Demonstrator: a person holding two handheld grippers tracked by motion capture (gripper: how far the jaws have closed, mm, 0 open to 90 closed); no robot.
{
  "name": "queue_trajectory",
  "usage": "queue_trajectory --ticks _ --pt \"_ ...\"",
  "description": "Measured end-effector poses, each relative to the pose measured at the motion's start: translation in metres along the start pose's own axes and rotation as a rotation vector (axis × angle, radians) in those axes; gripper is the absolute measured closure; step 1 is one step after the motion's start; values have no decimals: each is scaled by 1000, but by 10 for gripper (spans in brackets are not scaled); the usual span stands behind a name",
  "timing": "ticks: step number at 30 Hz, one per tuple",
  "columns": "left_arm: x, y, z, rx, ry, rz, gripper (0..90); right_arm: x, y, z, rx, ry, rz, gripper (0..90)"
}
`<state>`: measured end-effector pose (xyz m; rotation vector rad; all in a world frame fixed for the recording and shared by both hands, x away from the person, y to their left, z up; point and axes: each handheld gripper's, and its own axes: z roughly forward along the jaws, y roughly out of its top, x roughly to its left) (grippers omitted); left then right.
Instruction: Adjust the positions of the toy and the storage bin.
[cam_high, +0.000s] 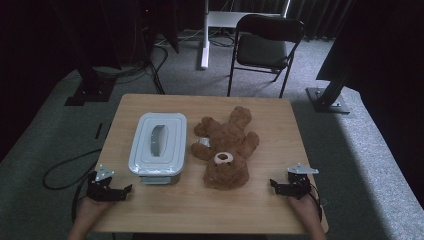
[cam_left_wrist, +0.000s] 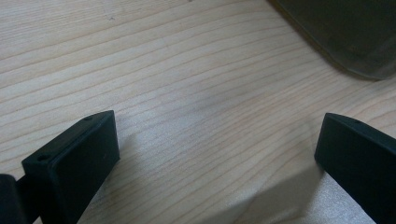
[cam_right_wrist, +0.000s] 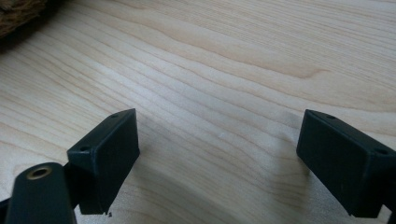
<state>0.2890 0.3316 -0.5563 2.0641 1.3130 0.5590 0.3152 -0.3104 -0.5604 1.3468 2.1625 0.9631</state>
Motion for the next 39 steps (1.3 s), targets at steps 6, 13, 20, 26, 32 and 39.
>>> queue_trajectory --ticks 6,13,20,26,32,39 --pt "-1 0 0 1 -15 16 5 -4 -1 -1 -12 42 18 123" --pt "0 0 0 2 -17 17 4 -6 6 -6 -17 60 49 156" --pt "0 0 0 1 -18 18 5 -2 38 -13 -82 124 107 156" --pt "0 1 0 1 -20 21 5 1 75 -7 -119 150 111 156" --pt "0 1 1 1 -21 21 5 8 113 9 -125 175 105 157" --pt "0 1 1 1 -21 22 5 6 146 30 -98 184 113 160"
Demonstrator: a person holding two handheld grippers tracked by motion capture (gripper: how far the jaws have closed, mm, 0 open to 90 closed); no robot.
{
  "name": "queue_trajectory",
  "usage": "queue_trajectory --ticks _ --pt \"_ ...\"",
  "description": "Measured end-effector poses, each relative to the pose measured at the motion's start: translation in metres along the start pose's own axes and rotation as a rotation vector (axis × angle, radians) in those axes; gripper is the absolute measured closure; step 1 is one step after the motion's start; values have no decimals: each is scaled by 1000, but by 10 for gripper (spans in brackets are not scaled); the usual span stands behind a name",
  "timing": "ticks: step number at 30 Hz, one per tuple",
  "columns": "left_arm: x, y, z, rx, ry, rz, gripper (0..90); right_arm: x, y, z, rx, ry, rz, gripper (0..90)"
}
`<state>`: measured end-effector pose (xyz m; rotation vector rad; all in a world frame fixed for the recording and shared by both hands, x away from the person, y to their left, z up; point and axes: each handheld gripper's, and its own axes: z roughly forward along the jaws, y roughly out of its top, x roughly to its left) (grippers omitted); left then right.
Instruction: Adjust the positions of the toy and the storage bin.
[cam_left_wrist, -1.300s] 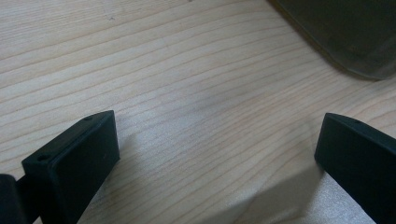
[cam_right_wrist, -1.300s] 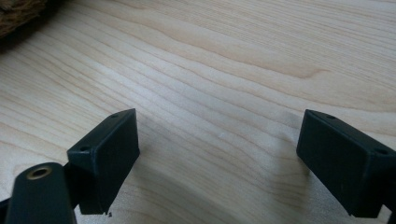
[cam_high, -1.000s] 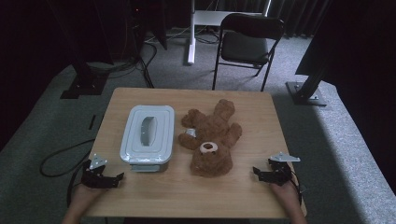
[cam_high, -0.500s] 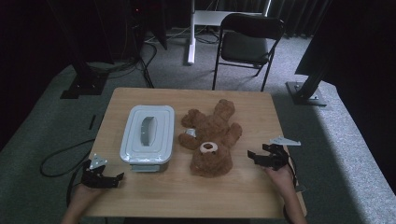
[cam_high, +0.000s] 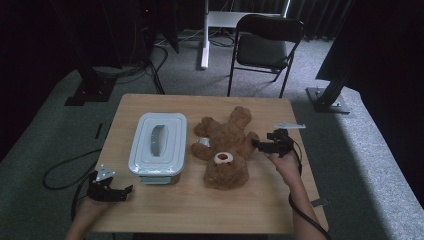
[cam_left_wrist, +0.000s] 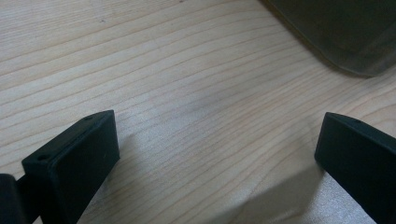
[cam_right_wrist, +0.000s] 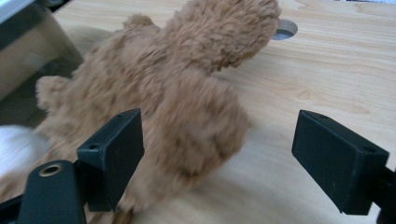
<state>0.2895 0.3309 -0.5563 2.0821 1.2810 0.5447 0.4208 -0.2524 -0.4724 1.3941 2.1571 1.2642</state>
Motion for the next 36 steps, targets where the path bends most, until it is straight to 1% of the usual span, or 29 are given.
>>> queue_trajectory --ticks 1,2,3,5,6,7,8,9,10,11,12,13,14,15,16,17,18,19,20,21,22,23,26,27,28,29,32,35,36 --pt "0 0 0 0 0 0 5 0 0 0 0 0 0 160" --pt "0 0 0 0 0 0 5 -2 3 4 8 5 6 160" --pt "0 0 0 0 0 1 5 -5 8 11 24 17 22 160" --pt "0 0 0 0 0 0 5 -7 11 18 48 39 36 160" --pt "0 0 0 0 0 0 5 -7 11 18 48 39 36 160" --pt "0 0 0 0 0 0 5 -8 12 21 60 40 38 160" --pt "0 0 0 0 0 0 5 -8 12 27 90 39 38 160" --pt "0 0 0 0 0 0 5 -9 10 29 100 35 38 162" --pt "0 0 0 0 0 0 5 -9 9 29 103 43 43 191" --pt "0 0 0 -1 0 0 5 -10 7 29 102 64 47 226" --pt "0 0 0 -1 0 0 5 -10 7 29 102 64 47 226" --pt "0 0 0 0 0 0 5 -10 5 28 103 83 40 278" --pt "0 0 0 0 0 0 5 -10 2 25 103 135 18 468" --pt "0 0 0 0 0 0 5 -9 0 24 103 148 6 528" --pt "0 0 0 0 0 0 5 -9 0 24 103 148 6 528" --pt "0 0 0 0 0 0 5 -7 -3 21 122 142 -34 620" --pt "0 0 0 0 0 0 5 -7 -3 21 122 142 -34 620" --pt "0 0 0 0 0 0 5 -6 -5 19 131 145 -38 659" --pt "0 0 0 0 0 0 5 -4 -9 15 146 155 -57 713" --pt "0 0 0 0 0 0 5 -4 -9 15 146 155 -57 713" --pt "0 0 0 0 0 0 5 0 -15 11 162 161 -80 739" --pt "0 0 0 0 1 -1 5 0 -15 11 162 161 -80 739" --pt "0 0 0 0 2 -2 5 6 -27 3 178 192 -98 757" --pt "0 0 0 0 2 -2 5 6 -27 3 178 192 -98 757" --pt "0 0 0 0 2 -2 5 10 -33 -1 180 209 -103 758" --pt "0 0 0 0 2 -2 5 10 -33 -1 180 209 -103 758" --pt "0 0 0 0 2 -2 5 20 -47 -6 181 254 -97 757" --pt "0 0 0 -1 2 -2 5 28 -57 -12 184 274 -98 756" --pt "0 0 0 0 2 -2 5 28 -57 -12 184 274 -98 756"
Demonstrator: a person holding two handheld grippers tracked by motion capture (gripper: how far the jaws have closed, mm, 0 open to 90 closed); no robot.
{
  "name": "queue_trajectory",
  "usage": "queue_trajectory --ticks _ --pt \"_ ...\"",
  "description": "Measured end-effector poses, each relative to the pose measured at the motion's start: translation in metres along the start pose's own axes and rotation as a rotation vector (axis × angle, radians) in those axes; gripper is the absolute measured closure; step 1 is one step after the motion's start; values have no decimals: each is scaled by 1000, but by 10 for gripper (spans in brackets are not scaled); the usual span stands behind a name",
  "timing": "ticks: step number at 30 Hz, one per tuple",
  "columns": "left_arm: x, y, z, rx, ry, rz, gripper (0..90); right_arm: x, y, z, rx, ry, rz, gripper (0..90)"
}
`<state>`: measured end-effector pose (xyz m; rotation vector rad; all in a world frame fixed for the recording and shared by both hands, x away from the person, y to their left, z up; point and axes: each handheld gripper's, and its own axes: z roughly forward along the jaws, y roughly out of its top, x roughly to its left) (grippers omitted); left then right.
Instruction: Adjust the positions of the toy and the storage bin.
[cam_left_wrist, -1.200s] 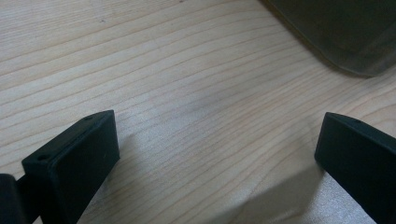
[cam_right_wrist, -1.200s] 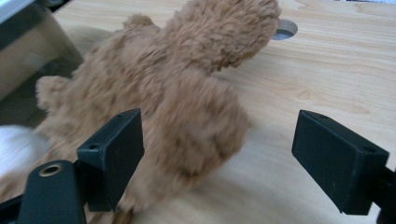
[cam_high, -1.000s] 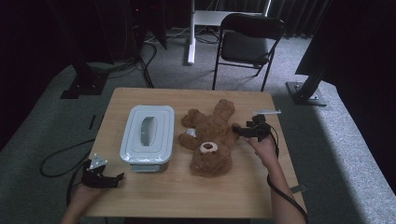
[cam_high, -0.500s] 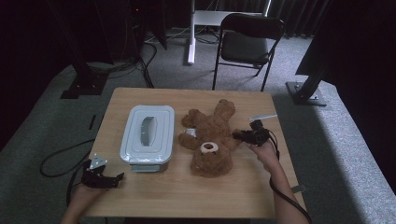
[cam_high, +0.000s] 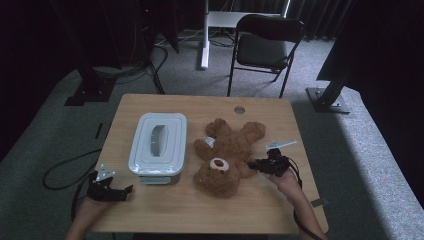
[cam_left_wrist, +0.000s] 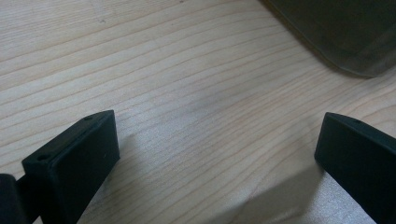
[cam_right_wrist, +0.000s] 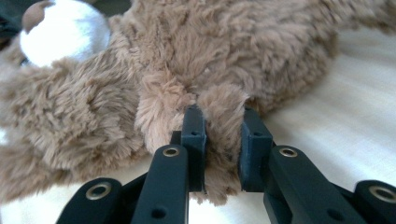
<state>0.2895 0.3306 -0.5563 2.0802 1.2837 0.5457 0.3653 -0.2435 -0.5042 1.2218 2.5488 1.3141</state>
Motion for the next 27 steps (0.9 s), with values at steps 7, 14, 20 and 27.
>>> queue_trajectory --ticks 7,14,20,27 --pt "0 0 0 0 0 0 5 22 -21 0 -12 47 33 753" --pt "0 0 0 0 0 1 5 50 -28 3 3 36 -5 738" --pt "0 0 0 0 0 0 5 54 -14 -11 -51 -1 -34 562" --pt "0 0 0 0 0 0 5 47 19 -29 -142 -30 -35 388"
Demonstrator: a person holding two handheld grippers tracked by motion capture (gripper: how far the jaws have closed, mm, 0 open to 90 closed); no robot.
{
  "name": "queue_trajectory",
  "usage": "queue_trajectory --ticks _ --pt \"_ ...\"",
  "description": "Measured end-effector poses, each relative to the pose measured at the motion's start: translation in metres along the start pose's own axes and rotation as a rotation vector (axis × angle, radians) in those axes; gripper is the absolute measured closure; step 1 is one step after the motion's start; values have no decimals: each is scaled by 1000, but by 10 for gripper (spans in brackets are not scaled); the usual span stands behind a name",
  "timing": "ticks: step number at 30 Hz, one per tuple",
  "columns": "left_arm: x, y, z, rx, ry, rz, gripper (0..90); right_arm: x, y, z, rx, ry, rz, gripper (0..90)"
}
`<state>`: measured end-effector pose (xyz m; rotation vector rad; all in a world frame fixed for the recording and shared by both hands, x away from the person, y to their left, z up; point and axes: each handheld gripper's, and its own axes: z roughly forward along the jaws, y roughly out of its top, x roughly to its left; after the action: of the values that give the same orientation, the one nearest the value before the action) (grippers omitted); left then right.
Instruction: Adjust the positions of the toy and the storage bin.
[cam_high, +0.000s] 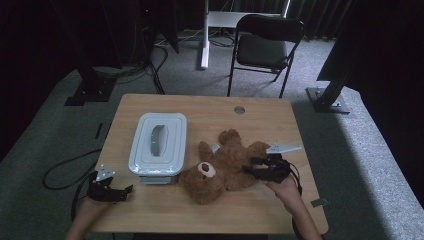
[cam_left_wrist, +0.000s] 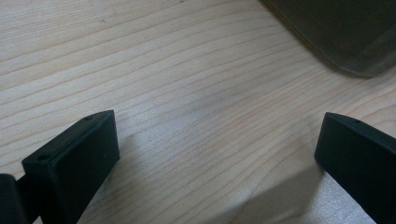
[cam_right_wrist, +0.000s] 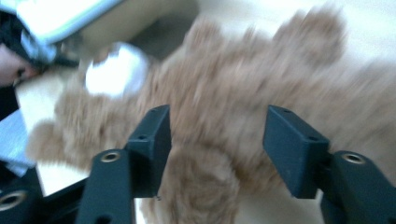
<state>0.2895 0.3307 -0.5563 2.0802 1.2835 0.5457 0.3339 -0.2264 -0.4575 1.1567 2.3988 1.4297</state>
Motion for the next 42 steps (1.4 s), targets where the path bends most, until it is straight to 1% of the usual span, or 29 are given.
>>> queue_trajectory --ticks 1,2,4,6,7,8,10,11,12,14,17,18,19,20,21,23,25,26,27,28,30,32,34,36,39,41,42 --pt "0 0 0 0 0 0 5 -4 12 1 -22 6 10 381" --pt "0 0 0 0 0 0 5 -5 17 4 -25 -1 10 380" --pt "0 0 0 0 0 0 5 -7 26 11 -26 0 13 341" --pt "0 0 0 0 0 0 5 -8 32 21 -16 5 18 295" --pt "0 0 0 0 0 0 5 -8 32 21 -16 5 18 295" --pt "0 0 0 0 0 0 5 -8 36 32 5 5 26 254" --pt "0 0 0 0 0 0 5 -8 36 32 5 5 26 254" --pt "0 0 0 0 0 0 5 -7 35 47 43 -30 14 204" --pt "0 0 0 0 0 0 5 -6 34 51 59 -46 5 199" --pt "0 0 0 0 0 0 5 -5 30 60 91 -50 -8 176" --pt "0 0 0 0 0 0 5 -4 27 63 102 -57 -14 162" --pt "0 0 0 0 0 0 5 0 23 70 133 -74 -40 124" --pt "0 0 0 0 0 0 5 4 20 75 161 -87 -68 108" --pt "0 0 0 0 0 0 5 5 18 78 171 -94 -78 109" --pt "0 0 0 0 0 0 5 5 18 78 171 -94 -78 109" --pt "0 0 0 0 0 0 5 4 13 84 194 -99 -98 116" --pt "0 0 0 0 0 0 5 3 10 88 201 -96 -96 165" --pt "0 0 0 0 0 0 5 3 9 89 202 -103 -96 220" --pt "0 0 0 0 0 0 5 4 8 91 200 -111 -105 250" --pt "0 0 0 0 0 0 5 5 8 93 199 -111 -102 307" --pt "0 0 0 0 0 0 5 5 8 94 179 -108 -87 423" --pt "0 0 0 0 0 0 5 6 8 93 152 -103 -88 535" --pt "0 0 0 0 0 0 5 7 8 91 130 -110 -93 599" --pt "0 0 0 0 0 0 5 6 10 85 92 -109 -62 642" --pt "0 0 0 0 0 0 5 0 13 77 37 -119 -26 670" --pt "0 0 0 0 0 0 5 -4 16 73 -8 -157 -13 679" --pt "0 0 0 0 0 0 5 -7 17 72 -26 -179 2 679"
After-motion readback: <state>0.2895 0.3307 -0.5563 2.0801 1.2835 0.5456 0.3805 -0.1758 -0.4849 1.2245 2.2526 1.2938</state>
